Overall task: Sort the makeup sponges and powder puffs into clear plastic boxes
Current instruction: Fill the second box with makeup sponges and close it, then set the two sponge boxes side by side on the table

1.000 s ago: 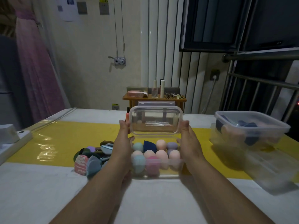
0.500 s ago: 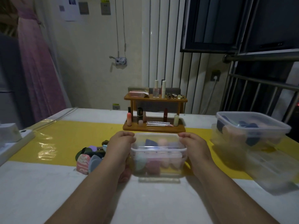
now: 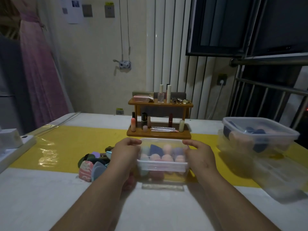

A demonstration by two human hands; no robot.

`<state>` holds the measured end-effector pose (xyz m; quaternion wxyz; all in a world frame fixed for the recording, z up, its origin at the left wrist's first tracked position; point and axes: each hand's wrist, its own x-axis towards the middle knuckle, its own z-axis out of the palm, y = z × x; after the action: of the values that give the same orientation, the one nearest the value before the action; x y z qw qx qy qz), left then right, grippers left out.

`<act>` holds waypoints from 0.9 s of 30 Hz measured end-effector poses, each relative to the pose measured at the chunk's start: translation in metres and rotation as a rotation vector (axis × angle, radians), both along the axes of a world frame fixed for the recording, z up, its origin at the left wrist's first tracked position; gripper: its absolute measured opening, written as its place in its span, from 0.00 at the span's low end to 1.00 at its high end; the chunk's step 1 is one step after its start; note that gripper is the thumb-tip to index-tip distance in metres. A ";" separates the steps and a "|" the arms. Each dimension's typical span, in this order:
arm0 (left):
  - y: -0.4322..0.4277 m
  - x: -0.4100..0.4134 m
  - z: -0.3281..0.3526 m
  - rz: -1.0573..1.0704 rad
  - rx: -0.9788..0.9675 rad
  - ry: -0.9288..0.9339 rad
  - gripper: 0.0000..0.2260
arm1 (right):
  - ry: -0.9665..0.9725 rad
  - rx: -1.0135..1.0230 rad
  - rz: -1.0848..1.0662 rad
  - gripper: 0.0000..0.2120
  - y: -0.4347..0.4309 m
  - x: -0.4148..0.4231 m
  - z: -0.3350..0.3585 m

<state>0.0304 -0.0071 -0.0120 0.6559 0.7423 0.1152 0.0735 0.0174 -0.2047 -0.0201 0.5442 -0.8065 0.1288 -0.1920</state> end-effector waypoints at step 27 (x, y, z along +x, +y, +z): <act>0.023 -0.009 0.016 -0.627 0.862 -0.030 0.41 | 0.280 -0.728 0.517 0.54 -0.020 -0.018 0.025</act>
<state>0.0218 0.0162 0.0036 0.2833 0.9423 -0.1622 -0.0747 -0.0007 -0.2242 0.0045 0.2333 -0.9687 -0.0799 0.0281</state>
